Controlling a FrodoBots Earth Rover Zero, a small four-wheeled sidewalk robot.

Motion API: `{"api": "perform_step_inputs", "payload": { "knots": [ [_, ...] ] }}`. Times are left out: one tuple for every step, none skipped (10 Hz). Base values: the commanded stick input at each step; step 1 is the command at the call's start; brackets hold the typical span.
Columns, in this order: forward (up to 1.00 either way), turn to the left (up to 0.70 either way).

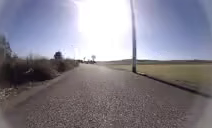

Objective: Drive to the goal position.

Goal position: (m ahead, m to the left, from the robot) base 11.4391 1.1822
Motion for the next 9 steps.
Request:
{"api": "perform_step_inputs", "payload": {
  "knots": [
    [1.00,0.00],
    [1.00,0.00],
    [1.00,0.00],
    [1.00,0.00],
    [1.00,0.00],
    [1.00,0.00],
    [1.00,0.00],
    [1.00,0.00],
    [1.00,0.00]
  ]
}}
